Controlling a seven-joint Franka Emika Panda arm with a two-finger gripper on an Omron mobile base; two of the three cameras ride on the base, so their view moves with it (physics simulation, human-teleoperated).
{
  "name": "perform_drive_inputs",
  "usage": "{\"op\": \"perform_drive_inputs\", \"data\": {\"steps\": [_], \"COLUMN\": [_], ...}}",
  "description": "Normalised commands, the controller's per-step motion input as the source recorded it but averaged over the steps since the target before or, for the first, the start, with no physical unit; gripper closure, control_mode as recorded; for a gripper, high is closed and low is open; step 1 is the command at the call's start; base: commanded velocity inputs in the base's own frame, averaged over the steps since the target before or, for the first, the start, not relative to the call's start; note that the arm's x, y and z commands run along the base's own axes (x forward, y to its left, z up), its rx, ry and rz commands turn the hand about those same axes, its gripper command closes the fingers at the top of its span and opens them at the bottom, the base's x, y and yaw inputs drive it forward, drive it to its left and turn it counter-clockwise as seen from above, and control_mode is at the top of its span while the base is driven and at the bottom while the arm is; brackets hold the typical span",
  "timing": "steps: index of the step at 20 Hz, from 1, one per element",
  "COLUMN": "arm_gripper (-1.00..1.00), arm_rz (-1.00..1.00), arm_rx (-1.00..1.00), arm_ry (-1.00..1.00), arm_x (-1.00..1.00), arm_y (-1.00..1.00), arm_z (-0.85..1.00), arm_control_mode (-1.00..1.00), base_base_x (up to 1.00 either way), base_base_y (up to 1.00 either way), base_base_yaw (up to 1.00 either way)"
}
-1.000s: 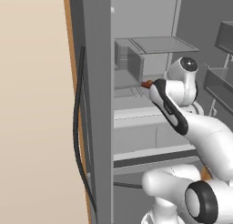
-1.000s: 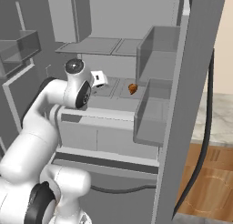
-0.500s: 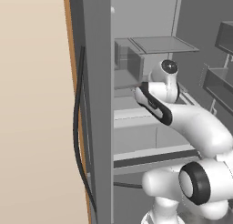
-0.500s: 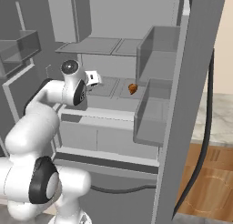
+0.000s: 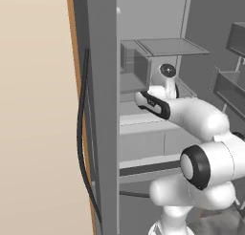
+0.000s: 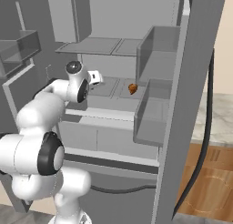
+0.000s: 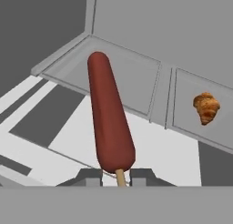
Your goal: Place the condiment bottle and mustard from the counter to the top shelf of the fridge. If the existing items in the fridge are on the top shelf, move them to other shelves.
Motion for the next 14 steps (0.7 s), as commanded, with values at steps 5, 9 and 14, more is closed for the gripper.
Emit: {"op": "perform_drive_inputs", "data": {"steps": [5,9,14], "arm_gripper": [1.0,1.0,1.0], "arm_rz": [0.0,0.0,0.0], "arm_rx": [0.0,0.0,0.0], "arm_ry": [0.0,0.0,0.0], "arm_x": [0.38,0.46,0.54], "arm_y": [0.0,0.0,0.0], "arm_z": [-0.42,-0.21,-0.12], "arm_control_mode": [-1.0,-1.0,-1.0], "base_base_x": [0.0,0.0,0.0], "base_base_y": [0.0,0.0,0.0], "base_base_yaw": [0.0,0.0,0.0]}}
